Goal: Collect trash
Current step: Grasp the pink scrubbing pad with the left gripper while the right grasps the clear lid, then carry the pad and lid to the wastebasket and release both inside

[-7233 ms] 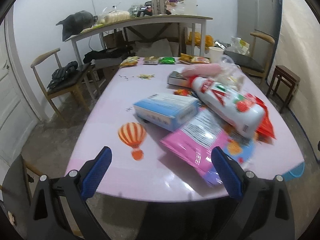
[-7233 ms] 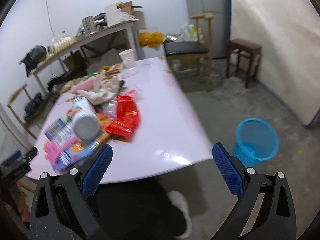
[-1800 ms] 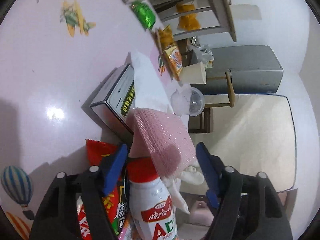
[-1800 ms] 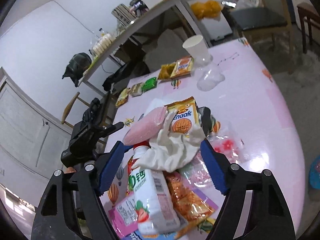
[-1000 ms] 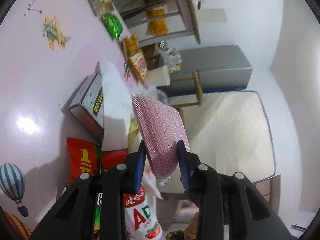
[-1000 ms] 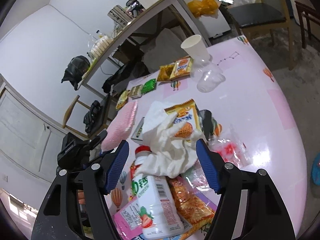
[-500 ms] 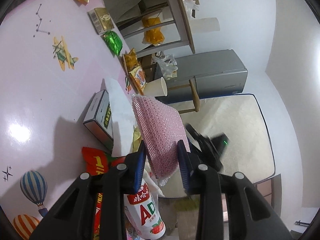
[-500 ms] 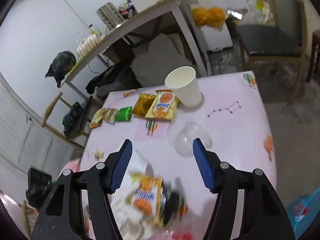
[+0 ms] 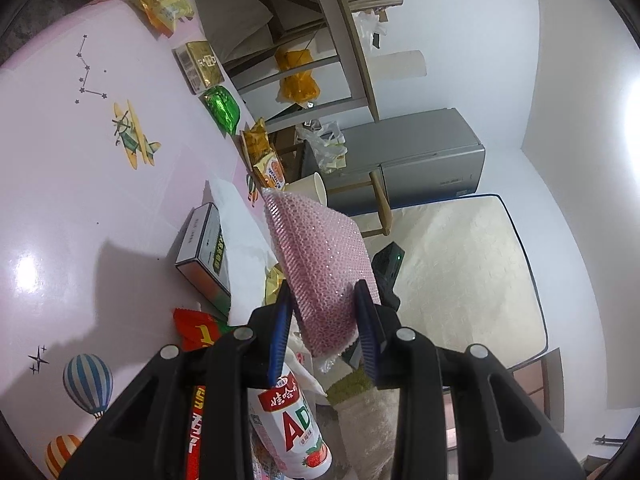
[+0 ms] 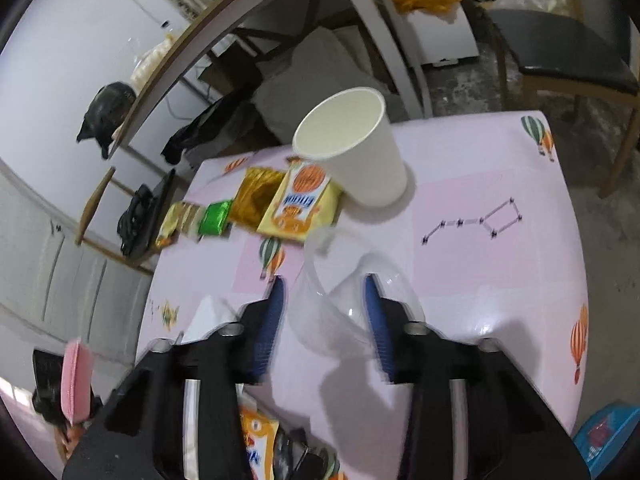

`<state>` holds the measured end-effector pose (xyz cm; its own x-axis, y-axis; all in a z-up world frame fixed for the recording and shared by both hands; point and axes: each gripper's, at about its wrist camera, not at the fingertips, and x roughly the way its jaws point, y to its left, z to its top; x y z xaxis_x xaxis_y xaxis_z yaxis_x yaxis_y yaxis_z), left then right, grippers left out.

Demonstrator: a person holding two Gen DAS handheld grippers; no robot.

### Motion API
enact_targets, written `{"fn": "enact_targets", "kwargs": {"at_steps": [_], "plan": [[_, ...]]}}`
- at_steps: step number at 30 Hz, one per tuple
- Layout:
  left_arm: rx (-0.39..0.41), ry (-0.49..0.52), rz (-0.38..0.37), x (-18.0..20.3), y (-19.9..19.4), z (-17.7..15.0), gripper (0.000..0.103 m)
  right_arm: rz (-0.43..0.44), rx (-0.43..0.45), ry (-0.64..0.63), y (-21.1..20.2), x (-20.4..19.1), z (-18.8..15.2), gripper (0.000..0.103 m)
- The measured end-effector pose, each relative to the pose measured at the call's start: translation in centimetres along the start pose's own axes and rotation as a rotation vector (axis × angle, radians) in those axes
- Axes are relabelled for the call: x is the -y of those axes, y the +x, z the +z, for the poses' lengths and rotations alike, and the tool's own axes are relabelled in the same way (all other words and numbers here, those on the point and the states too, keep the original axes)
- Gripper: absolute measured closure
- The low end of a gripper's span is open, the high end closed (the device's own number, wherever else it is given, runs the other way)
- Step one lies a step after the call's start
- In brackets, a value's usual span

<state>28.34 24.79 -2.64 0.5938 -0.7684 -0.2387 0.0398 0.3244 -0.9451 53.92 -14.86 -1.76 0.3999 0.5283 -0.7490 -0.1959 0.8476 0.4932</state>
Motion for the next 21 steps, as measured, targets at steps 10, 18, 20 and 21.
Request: {"fn": "enact_targets", "kwargs": {"at_steps": [10,18,20,21], "plan": [[-0.009,0.045,-0.008,3.8,-0.3,-2.8,0.073,0.019,0.086,0.011,-5.0,-1.6,-2.9,0.099],[-0.084,0.225,0.021,11.5,1.3,-8.5,0.073,0.059,0.222,0.04,-16.8,-1.5,-11.2,0.099],[-0.125,0.276,0.027,13.5,2.8,-10.6,0.073,0.039,0.264,0.048,-20.7,-0.8,-14.6,0.099],[-0.145,0.299,0.028,14.3,3.6,-11.5,0.073,0.023,0.28,0.054,-22.1,-0.5,-16.1,0.099]]}}
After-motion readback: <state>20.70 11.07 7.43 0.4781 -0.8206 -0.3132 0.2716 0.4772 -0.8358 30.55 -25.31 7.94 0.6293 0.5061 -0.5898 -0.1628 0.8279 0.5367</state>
